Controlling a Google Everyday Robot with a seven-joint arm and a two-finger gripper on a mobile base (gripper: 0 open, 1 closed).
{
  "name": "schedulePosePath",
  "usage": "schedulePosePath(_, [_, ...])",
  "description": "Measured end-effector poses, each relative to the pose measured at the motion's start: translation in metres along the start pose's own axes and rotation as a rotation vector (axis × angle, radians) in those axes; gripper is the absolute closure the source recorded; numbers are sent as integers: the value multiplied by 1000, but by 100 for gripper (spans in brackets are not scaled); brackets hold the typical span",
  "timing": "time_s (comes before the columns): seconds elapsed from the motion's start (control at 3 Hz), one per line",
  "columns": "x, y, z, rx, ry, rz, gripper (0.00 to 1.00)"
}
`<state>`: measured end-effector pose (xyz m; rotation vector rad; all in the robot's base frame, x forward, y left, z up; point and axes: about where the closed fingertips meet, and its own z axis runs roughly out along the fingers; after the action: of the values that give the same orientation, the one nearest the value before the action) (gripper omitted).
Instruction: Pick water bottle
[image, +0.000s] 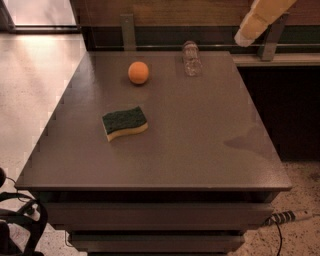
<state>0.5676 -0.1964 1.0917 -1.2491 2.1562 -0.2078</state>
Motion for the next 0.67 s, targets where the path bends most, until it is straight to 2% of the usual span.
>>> schedulePosePath(0.33, [0,-24,31,-40,23,54,0])
schedulePosePath(0.67, [1,-31,58,-76,27,96,0])
